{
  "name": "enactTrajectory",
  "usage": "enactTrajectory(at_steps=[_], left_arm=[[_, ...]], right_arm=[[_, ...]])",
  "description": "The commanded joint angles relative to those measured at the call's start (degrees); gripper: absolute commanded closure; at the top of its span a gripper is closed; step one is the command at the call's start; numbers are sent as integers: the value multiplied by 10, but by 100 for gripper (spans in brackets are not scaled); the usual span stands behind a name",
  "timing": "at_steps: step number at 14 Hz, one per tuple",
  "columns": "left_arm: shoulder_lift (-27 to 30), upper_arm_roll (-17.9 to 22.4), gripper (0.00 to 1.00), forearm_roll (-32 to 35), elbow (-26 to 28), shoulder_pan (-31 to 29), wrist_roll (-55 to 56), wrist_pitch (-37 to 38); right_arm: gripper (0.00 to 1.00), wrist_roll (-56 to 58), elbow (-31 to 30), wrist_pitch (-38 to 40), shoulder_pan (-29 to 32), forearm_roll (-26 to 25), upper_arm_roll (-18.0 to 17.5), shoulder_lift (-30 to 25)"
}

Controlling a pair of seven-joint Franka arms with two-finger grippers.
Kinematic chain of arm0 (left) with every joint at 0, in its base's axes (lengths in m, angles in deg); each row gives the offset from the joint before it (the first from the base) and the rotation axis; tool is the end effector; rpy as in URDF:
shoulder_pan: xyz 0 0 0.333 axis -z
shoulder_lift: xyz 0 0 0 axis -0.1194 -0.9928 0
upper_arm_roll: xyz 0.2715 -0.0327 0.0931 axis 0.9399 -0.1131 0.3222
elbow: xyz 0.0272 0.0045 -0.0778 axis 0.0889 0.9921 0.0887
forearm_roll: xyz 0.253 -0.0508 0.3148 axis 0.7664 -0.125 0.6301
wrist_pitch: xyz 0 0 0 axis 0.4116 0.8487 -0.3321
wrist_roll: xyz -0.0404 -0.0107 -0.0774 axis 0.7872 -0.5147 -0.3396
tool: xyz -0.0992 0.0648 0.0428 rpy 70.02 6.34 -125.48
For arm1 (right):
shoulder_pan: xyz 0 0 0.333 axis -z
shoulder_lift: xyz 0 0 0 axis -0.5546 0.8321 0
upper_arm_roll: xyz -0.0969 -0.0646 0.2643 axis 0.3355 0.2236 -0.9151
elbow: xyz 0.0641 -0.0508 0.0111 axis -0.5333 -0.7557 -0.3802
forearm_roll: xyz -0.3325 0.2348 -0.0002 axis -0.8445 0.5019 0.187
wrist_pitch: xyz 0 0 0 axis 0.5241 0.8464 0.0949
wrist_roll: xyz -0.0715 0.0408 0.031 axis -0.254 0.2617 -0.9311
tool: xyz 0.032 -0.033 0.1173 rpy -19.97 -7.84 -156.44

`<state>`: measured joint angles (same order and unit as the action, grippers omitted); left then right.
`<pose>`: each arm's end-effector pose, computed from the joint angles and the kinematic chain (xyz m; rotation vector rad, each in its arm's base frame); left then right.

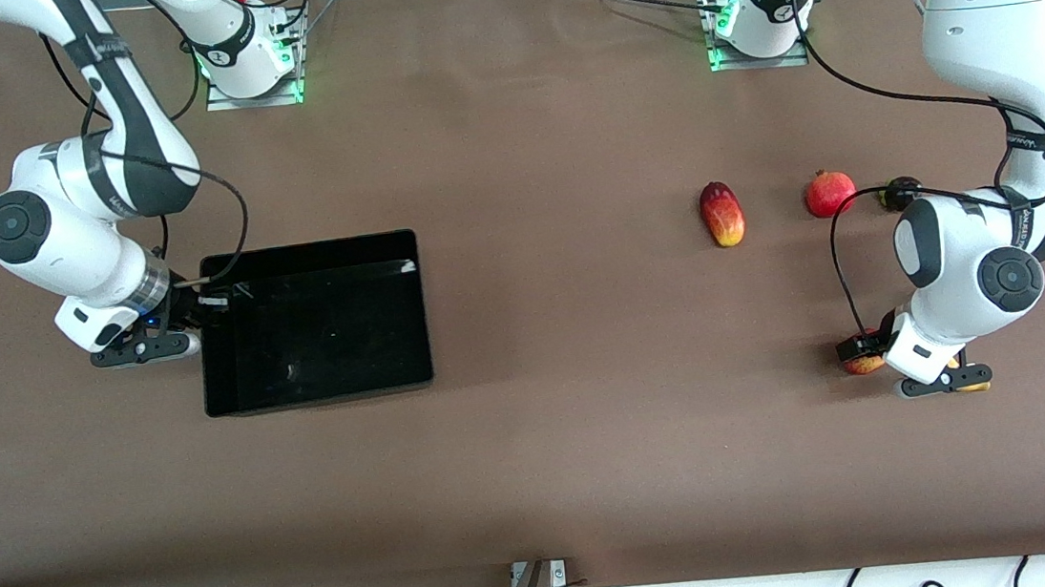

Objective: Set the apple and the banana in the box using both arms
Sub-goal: 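Grasp the small red apple with the left gripper while the right gripper holds the box, then carry the apple into the box with the left gripper and release it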

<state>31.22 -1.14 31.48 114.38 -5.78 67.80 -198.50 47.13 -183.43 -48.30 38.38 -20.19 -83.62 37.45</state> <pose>0.6836 0.0338 0.1612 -3.0927 -0.2064 -0.0441 0.6013 0.0843 0.2990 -3.1236 -0.1082 -0.0433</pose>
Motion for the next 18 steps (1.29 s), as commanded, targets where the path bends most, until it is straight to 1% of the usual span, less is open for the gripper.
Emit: enactTrajectory(at_steps=[1, 3, 4, 5, 6, 7, 9, 10, 11, 14, 15, 16, 18], left_arm=[[-28, -5, 0, 9, -9, -8, -5, -36], [-33, -5, 0, 9, -8, -8, -4, -42], [-34, -5, 0, 8, -8, -9, -4, -41], [-34, -5, 0, 8, -7, -10, -4, -41], [-34, -5, 10, 8, -4, -11, 0, -41], [-34, -5, 30, 8, -1, -12, 5, -41], [-34, -5, 100, 5, 1, -11, 6, -41], [-33, -5, 100, 6, 3, -11, 6, -40], [-33, -5, 100, 7, 3, -11, 1, -37], [-27, -5, 100, 8, 3, -10, 1, -29], [-13, -5, 100, 9, 3, -7, 3, -6], [8, -5, 100, 9, 1, -2, 2, 36], [53, -5, 100, 7, -7, 19, 8, 120]], right_arm=[[100, -88, 46, 33, -57, 7, -18, 5], [100, -202, 75, 32, -133, 6, -17, 30], [100, -259, 101, 30, -170, 4, -17, 54], [100, -293, 128, 30, -203, 1, -17, 80], [100, -310, 159, 28, -233, 2, -15, 108], [100, -312, 188, 29, -250, 2, -15, 135], [100, -330, 228, 25, -282, 2, -13, 179], [100, -357, 245, 18, -307, 1, -6, 199], [100, -382, 260, 2, -334, -1, 8, 218], [100, -434, 297, -42, -414, -12, 65, 272], [100, -436, 305, -48, -430, -12, 80, 284], [100, -436, 313, -54, -441, -12, 87, 293], [100, -437, 318, -60, -451, -12, 92, 300]])
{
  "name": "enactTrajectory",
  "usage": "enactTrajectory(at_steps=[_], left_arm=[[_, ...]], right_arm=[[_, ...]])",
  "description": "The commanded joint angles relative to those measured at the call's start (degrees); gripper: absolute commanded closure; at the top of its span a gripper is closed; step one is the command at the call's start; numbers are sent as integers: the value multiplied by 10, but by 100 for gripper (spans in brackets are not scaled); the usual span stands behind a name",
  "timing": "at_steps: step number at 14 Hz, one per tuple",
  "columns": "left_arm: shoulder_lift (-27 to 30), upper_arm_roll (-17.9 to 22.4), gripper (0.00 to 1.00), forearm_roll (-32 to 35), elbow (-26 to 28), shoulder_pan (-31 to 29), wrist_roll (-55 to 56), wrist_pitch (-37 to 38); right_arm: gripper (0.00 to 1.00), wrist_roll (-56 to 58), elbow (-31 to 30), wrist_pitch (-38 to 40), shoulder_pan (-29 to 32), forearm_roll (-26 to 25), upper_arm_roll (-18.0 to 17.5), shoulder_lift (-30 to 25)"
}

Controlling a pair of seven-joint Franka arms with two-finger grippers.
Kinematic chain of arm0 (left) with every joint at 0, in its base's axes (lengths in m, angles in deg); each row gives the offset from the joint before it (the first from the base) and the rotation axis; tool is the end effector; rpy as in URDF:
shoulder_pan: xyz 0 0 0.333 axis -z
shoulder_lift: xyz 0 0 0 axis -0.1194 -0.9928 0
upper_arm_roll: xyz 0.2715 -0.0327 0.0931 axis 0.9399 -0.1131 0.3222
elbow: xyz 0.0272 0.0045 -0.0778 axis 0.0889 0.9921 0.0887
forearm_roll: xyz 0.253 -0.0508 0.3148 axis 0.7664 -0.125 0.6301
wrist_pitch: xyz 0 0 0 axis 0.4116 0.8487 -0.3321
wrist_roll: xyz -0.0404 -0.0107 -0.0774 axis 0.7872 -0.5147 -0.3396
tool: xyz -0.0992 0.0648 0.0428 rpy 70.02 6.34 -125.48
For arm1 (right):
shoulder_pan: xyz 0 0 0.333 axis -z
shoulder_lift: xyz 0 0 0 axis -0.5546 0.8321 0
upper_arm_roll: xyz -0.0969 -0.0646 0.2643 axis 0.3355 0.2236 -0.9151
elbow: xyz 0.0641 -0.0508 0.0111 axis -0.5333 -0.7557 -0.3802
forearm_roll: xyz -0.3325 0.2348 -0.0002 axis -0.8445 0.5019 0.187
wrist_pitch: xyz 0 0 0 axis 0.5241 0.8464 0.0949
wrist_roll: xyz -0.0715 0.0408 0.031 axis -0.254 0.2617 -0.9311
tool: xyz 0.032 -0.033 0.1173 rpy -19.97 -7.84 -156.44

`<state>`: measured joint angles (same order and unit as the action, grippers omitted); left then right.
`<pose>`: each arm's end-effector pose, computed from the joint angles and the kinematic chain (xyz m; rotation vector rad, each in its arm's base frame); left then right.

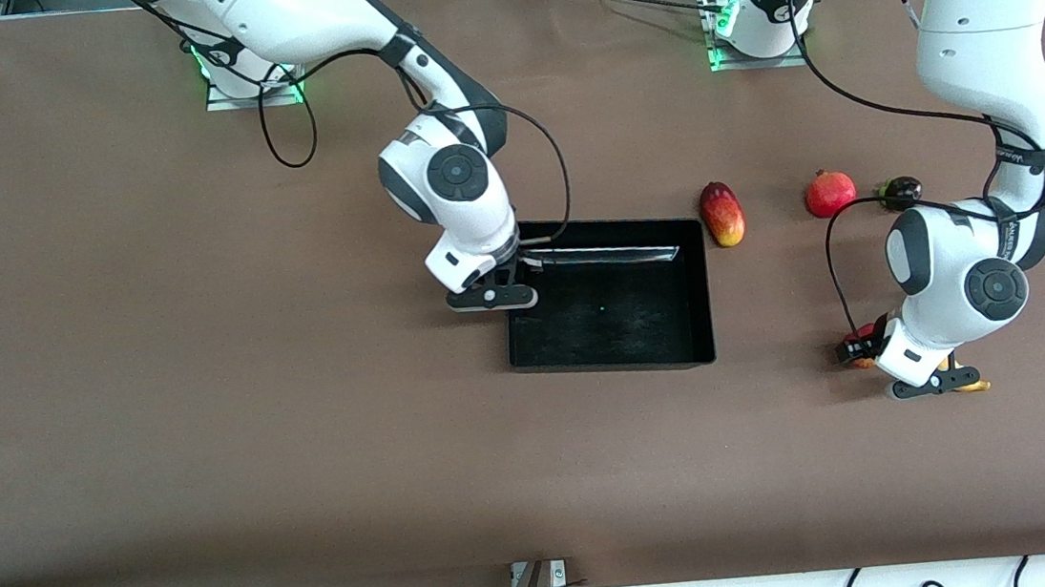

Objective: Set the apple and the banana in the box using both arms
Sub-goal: 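Carry the apple into the box with the left gripper and release it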

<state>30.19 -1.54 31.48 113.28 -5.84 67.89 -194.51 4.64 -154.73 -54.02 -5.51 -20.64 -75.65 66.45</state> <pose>0.6783 0.0299 0.1510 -3.0944 -0.2031 0.0623 0.5267 0.4990 0.1995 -3.0419 0.0885 -0.1117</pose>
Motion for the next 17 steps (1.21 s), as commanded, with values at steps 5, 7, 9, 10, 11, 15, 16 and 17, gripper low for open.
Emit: enactTrajectory(at_steps=[5, 7, 9, 10, 11, 15, 16, 17], left_arm=[[121, -3, 100, 1, 2, 109, 149, 179], [122, -3, 100, 0, 2, 152, 227, 179], [119, 3, 100, -12, 1, 204, 287, 180], [118, 4, 100, -20, 1, 219, 308, 180], [118, 4, 100, -23, 1, 230, 326, 180], [99, 3, 100, -47, 0, 296, 378, 177], [90, 0, 100, -57, -5, 307, 385, 173], [81, -1, 100, -61, -12, 319, 392, 171]], right_arm=[[0, -6, 30, -38, -18, -31, 18, 14], [0, 4, 27, -17, -1, -27, 23, -12], [0, 43, 31, 83, 34, -21, 19, -53], [0, 85, 31, 122, 53, -11, 19, -78], [0, 135, 30, 145, 67, 17, 21, -100], [0, 266, 30, 246, 164, 96, 26, -162], [0, 282, 30, 267, 186, 94, 27, -175], [0, 292, 30, 283, 205, 97, 39, -187]])
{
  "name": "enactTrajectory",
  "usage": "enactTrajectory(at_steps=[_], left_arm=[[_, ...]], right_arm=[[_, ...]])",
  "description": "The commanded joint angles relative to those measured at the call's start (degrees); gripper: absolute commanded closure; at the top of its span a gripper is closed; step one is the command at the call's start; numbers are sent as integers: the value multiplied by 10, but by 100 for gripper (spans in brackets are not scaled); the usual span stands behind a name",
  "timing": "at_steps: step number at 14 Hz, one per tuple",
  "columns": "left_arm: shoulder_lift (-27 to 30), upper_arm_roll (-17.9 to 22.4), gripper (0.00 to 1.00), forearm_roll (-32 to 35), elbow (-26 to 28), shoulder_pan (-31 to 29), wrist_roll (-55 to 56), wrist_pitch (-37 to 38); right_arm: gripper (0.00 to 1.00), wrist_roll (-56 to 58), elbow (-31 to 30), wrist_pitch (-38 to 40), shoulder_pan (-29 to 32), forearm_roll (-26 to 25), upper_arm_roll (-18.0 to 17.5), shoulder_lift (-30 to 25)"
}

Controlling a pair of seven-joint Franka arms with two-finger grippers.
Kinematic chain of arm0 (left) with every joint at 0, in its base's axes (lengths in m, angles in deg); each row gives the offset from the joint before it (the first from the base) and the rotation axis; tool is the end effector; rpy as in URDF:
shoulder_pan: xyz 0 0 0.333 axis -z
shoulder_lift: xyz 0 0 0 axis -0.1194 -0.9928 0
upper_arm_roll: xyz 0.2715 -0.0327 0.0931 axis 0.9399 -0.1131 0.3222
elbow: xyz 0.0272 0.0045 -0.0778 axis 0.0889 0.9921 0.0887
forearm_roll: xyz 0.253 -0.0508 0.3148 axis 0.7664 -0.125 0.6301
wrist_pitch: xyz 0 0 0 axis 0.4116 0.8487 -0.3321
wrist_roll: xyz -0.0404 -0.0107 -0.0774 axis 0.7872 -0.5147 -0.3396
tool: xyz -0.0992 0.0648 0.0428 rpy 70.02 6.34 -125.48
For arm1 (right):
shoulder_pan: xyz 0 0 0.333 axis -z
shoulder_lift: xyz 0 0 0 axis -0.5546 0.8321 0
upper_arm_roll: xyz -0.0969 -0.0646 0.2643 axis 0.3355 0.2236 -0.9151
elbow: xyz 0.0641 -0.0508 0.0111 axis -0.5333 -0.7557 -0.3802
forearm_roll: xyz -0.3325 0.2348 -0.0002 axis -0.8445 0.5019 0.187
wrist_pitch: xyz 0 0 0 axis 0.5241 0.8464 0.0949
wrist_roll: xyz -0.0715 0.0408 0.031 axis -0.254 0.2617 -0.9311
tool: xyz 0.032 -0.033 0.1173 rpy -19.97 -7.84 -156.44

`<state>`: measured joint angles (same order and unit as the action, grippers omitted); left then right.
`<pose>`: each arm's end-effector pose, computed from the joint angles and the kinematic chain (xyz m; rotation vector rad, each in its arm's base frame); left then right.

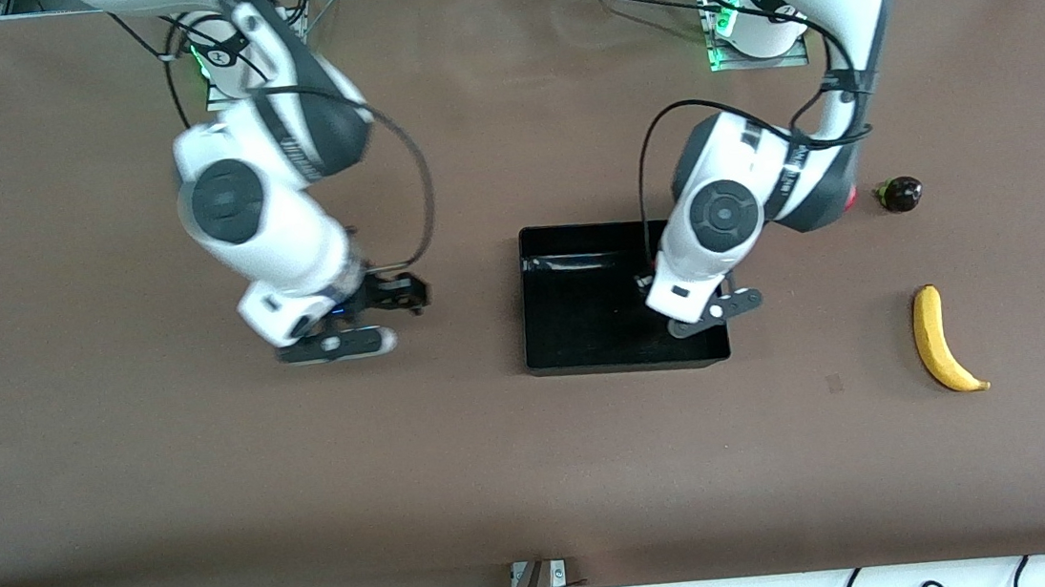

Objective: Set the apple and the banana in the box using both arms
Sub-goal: 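Carry the apple into the box with the left gripper and release it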

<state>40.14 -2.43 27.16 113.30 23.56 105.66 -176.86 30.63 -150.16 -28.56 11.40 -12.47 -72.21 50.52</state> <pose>0.5822 -0.3130 0.2443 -3.0296 -0.4692 0.2612 0.6387 0.2887 0.3940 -3.0449 0.0003 0.0119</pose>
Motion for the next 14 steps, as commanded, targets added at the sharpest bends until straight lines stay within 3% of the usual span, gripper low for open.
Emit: enactTrajectory(at_steps=[1, 4, 10, 11, 14], left_arm=[[-29, 7, 100, -23, -17, 36, 17, -6], [-55, 3, 100, -34, -17, 66, 18, -46], [-92, -31, 100, -27, -9, 68, 12, -126], [-99, -36, 100, -27, -7, 68, 13, -145], [-119, -36, 100, -27, -7, 65, 13, -162]], right_arm=[[0, 39, -16, 41, 45, 15, 16, -36], [0, 73, -16, 83, 50, 15, 82, -74], [0, 277, -15, 210, 50, 9, 202, -125], [0, 300, -15, 224, 54, 12, 215, -134], [0, 311, -27, 231, 72, 7, 200, -155]])
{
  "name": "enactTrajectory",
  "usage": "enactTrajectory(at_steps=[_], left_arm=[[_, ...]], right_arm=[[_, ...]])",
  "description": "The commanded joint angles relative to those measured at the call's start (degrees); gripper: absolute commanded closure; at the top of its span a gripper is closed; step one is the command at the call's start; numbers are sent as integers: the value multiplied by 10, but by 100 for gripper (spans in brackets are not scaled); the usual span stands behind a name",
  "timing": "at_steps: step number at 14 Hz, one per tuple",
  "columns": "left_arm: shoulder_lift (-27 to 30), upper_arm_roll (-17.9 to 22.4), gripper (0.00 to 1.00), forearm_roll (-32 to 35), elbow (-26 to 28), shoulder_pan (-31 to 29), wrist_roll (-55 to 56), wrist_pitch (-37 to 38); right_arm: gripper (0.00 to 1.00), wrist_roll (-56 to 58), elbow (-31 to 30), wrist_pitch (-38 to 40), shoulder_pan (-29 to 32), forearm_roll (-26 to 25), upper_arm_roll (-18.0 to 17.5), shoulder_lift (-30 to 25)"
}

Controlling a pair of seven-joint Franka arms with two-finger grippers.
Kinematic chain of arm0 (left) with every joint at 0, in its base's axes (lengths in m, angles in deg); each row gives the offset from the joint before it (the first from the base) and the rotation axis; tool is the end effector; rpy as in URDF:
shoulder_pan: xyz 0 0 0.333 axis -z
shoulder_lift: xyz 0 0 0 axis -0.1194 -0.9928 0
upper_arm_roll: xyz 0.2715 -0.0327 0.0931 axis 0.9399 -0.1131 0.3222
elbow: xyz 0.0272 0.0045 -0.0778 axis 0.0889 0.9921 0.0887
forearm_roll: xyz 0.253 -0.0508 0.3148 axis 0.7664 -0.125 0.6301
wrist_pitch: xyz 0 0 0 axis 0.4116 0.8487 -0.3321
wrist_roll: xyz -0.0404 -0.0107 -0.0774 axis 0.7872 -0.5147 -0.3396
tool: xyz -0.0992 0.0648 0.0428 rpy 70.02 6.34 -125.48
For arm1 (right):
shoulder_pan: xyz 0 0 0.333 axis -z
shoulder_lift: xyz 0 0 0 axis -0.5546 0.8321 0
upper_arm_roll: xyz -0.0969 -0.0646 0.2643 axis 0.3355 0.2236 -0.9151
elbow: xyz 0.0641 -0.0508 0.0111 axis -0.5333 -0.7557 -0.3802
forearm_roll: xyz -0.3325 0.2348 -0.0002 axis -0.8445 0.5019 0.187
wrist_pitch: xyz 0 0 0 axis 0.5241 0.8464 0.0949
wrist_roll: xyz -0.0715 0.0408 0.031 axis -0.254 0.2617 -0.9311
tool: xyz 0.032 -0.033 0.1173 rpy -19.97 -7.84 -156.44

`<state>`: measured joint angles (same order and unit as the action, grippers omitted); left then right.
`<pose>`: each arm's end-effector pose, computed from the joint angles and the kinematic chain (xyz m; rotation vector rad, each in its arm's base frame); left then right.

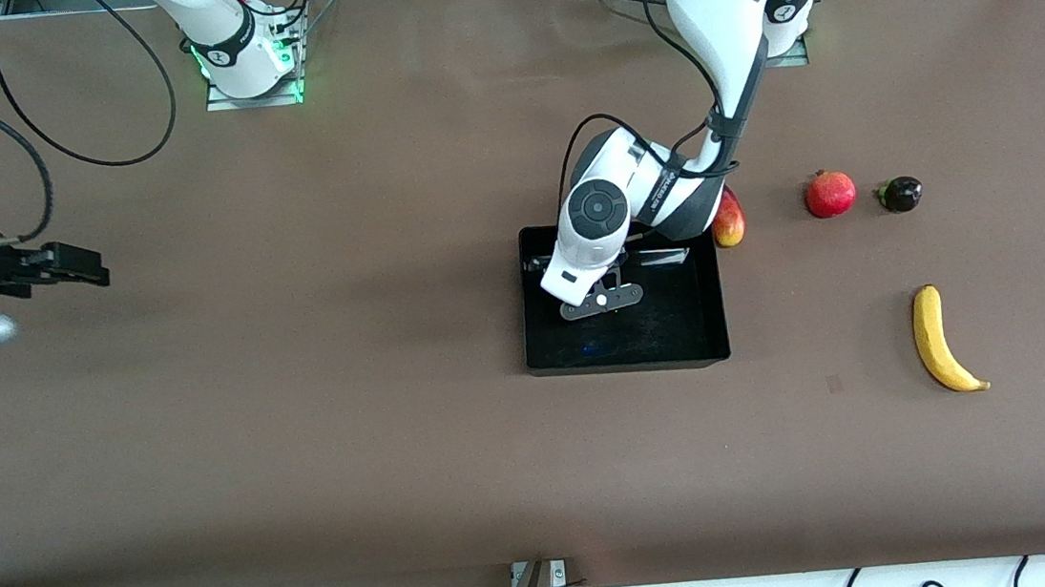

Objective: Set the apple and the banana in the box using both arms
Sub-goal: 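Carry the apple into the box with the left gripper and release it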

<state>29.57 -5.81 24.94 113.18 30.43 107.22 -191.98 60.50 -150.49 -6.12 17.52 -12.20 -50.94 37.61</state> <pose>0.5283 -0.4148 0.1403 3.1094 0.3169 -0.2114 0.6204 -0.0052 0.5161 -3.1141 -0.1184 0.1973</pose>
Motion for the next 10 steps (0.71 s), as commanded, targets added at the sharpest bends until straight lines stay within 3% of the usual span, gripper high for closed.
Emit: enactTrajectory(at_steps=[1, 2, 4, 5, 6, 7, 10], left_arm=[[-19, -3, 100, -4, -6, -4, -4, -12], [-22, -3, 97, -4, -6, -4, -7, -12], [-22, -3, 49, -4, -6, -6, -8, -10], [-20, -3, 17, -4, -7, -6, -3, -9], [-17, -3, 0, -4, -8, -6, 1, -2], [-11, -2, 0, -5, -12, -6, 8, 16], [29, 4, 0, -5, -53, -21, 13, 139]], right_arm=[[0, 12, -27, 4, 35, 1, -43, -32], [0, 11, -33, 4, 78, -18, -89, -43], [0, 11, -96, -16, 158, -47, -181, -85], [0, 11, -132, -48, 174, -50, -205, -112], [0, 12, -168, -86, 190, -49, -217, -134], [0, 14, -191, -103, 202, -45, -227, -147], [0, 15, -181, -99, 205, -48, -230, -150]])
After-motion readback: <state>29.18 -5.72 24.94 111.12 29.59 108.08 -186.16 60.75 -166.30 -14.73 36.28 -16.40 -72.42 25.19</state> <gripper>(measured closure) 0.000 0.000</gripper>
